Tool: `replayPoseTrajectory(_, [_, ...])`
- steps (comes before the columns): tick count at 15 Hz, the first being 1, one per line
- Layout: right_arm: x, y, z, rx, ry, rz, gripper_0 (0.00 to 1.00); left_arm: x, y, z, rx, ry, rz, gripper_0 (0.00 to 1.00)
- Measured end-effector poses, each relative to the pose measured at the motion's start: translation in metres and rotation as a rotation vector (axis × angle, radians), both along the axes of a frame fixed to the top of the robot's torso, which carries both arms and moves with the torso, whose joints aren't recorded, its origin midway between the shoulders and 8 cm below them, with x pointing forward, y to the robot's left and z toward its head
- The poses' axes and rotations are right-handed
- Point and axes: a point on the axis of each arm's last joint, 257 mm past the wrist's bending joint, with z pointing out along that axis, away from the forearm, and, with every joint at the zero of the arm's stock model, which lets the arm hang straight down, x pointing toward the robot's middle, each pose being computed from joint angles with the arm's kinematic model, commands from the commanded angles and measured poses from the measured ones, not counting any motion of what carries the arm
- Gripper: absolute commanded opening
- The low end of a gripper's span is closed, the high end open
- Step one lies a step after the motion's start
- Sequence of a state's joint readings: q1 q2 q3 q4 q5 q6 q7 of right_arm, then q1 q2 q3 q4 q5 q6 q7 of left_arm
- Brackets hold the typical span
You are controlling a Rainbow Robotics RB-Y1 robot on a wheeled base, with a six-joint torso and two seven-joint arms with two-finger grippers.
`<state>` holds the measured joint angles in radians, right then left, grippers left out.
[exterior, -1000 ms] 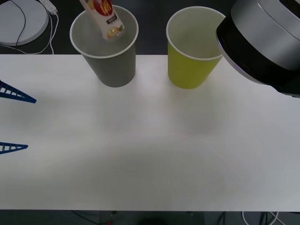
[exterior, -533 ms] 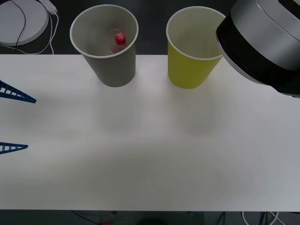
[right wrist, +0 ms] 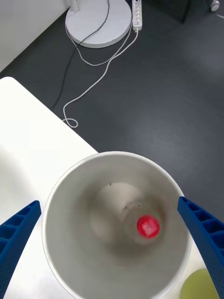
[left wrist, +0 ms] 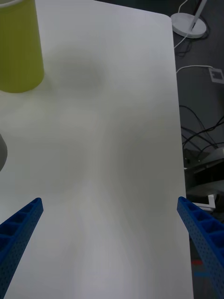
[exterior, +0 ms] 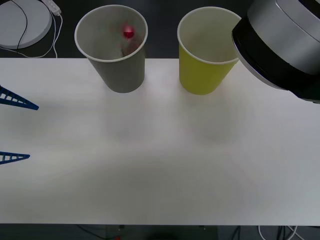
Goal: Put the can into the green bin and the plastic bottle into the gray bin
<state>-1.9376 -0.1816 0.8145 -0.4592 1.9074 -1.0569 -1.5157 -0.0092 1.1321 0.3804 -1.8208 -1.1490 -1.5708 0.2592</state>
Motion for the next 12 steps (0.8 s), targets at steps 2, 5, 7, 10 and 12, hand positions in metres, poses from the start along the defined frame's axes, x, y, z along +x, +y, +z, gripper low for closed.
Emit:
replayPoseTrajectory(2, [0.001, -0.006, -0.001, 0.012, 0.015, 0.029, 1.0, 0.0, 0.0, 0.0, 0.0, 0.0, 0.0, 1.0])
replayPoseTrajectory(5, [0.0, -0.021, -0.001, 0.008, 0.022, 0.068, 1.0, 0.0, 0.0, 0.0, 0.0, 0.0, 0.0, 1.0])
replayPoseTrajectory(7, [-0.003, -0.034, -0.001, -0.008, 0.019, 0.095, 1.0, 0.0, 0.0, 0.0, 0.0, 0.0, 0.0, 1.0])
replayPoseTrajectory(10, [-0.011, -0.056, -0.002, -0.021, 0.003, 0.145, 1.0, 0.0, 0.0, 0.0, 0.0, 0.0, 0.0, 1.0])
replayPoseTrajectory(12, [-0.018, -0.072, -0.007, -0.028, -0.009, 0.179, 1.0, 0.0, 0.0, 0.0, 0.0, 0.0, 0.0, 1.0])
